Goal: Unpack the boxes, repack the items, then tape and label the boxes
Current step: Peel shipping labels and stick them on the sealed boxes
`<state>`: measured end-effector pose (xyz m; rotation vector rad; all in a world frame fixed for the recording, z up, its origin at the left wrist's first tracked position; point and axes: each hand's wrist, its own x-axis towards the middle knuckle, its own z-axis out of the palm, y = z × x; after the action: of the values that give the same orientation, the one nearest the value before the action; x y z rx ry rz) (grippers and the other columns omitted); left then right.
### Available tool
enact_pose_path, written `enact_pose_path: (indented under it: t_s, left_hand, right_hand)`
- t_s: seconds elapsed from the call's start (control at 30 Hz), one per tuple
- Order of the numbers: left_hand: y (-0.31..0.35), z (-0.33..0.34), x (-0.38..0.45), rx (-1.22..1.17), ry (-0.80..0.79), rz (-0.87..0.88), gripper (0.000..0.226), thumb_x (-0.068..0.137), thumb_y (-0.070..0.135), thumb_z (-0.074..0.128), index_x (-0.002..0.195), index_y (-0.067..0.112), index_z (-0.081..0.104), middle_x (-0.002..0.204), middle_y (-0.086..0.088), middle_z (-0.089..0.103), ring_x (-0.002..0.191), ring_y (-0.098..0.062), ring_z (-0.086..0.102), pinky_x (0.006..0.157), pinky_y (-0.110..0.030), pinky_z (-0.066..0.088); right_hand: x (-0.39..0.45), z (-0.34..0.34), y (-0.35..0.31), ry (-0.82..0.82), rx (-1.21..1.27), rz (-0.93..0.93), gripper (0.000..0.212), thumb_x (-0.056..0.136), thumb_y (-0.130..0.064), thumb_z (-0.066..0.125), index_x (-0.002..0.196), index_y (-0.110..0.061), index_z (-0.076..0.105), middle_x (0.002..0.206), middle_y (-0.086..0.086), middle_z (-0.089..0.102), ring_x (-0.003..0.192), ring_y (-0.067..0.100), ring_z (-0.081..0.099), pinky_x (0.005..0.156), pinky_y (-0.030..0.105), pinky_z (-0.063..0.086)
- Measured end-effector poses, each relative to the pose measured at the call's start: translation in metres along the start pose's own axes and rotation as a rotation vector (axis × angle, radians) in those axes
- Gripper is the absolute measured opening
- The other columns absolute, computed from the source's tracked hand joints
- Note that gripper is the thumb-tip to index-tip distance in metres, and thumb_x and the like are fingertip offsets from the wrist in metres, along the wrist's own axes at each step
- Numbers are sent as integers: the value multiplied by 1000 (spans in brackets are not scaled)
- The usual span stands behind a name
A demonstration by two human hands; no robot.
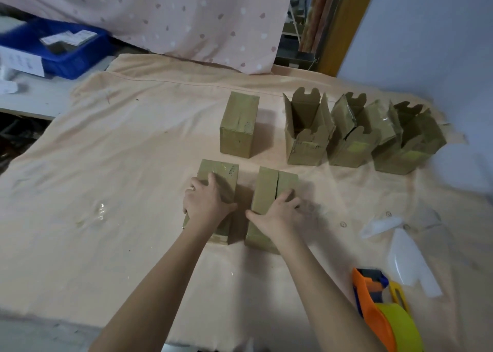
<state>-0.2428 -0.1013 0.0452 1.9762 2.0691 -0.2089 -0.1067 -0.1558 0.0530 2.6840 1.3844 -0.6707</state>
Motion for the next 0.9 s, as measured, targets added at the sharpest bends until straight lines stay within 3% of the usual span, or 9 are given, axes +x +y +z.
enact_pose_path:
  t_s: [0.17, 0.47, 0.67, 0.8, 0.9]
  left_hand:
    - [-4, -6, 1, -44, 55, 4, 91, 66, 71, 64, 135, 24, 29, 116, -11, 42, 99, -33, 57, 68, -33, 39]
    - [-34, -39, 25, -116, 150, -11, 87, 66, 69, 65, 135, 26, 32, 115, -10, 42, 98, -35, 57, 73, -34, 34]
    - [-86, -68, 71, -54, 120, -25, 88, 66, 72, 64, 134, 25, 33, 118, -12, 43, 100, -34, 57, 73, -34, 35]
    - [-130, -85, 110, -30, 122, -12, 87, 67, 73, 63, 132, 22, 35, 117, -12, 43, 98, -33, 56, 71, -34, 37]
    - [-162, -95, 142, -22, 98, -15, 85, 68, 74, 61, 129, 21, 36, 116, -12, 43, 97, -31, 56, 70, -34, 40]
  right_hand:
    - [4, -6, 6, -7, 11, -54, 123, 70, -71, 63, 151, -7, -4, 137, 22, 31, 119, 32, 46, 82, 34, 46]
    - [-3, -11, -23, 22, -1, -167, 121, 66, -75, 61, 150, -7, 6, 131, 18, 37, 107, 30, 54, 77, 32, 51]
    - [-7, -10, -91, 38, -66, -265, 117, 69, -75, 60, 149, -7, 10, 127, 17, 39, 107, 29, 55, 75, 30, 44]
    - [-2, -7, -148, 69, -49, -276, 115, 69, -74, 61, 148, -4, 14, 128, 18, 39, 112, 32, 53, 81, 32, 43]
    - [7, -8, -195, 79, -47, -263, 115, 69, -75, 60, 147, -3, 15, 128, 18, 39, 110, 31, 54, 74, 30, 41]
